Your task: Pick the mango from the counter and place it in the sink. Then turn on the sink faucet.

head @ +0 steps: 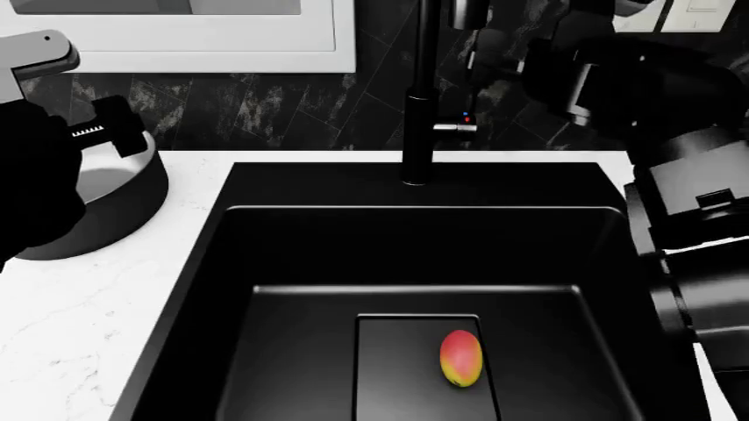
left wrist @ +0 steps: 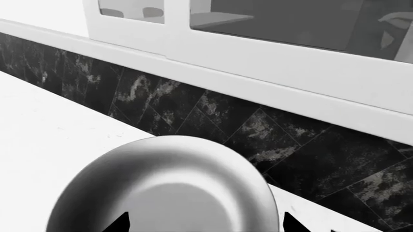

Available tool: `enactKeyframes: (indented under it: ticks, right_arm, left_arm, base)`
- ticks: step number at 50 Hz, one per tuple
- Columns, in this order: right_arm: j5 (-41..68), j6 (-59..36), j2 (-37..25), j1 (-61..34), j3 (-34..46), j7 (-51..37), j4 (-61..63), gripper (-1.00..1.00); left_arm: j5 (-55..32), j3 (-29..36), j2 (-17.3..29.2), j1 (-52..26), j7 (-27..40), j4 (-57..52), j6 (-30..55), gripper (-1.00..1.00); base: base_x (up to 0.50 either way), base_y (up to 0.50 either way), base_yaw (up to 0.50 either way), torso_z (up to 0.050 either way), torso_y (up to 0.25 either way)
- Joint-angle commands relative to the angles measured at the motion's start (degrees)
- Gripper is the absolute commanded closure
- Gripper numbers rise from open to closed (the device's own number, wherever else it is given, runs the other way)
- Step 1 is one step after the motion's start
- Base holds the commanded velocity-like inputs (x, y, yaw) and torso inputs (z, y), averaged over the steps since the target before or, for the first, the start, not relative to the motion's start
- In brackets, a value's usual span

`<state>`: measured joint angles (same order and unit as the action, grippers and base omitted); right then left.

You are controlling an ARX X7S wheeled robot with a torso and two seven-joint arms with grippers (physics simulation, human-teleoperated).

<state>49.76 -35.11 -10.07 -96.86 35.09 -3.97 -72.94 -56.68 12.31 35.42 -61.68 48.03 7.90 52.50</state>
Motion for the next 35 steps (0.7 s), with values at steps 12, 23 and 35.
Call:
enactKeyframes:
  ticks: [12, 23, 35]
  right_arm:
    - [-31.62, 2.68, 3.51, 3.27, -30.44, 2.33, -2.04, -1.0]
    - [-44.24, 4.88, 5.97, 5.91, -42.9, 6.24, -2.04, -1.0]
    - [-48.33, 7.73, 7.53, 8.87, -48.08, 4.1, -2.05, -1.0]
  left_arm:
    - [0.42, 0.28, -0.2, 0.59, -0.67, 0.73, -0.95, -1.0]
    - [0.21, 0.07, -0.16, 0.92, -0.62, 0.69, -1.07, -1.0]
    - [0.98, 0.9, -0.86, 0.7, -1.54, 1.72, -1.91, -1.0]
  base:
    - [0.0, 0.0, 0.0, 0.0, 0.0]
    - [0.0, 0.0, 0.0, 0.0, 0.0]
    - [0.0, 0.0, 0.0, 0.0, 0.0]
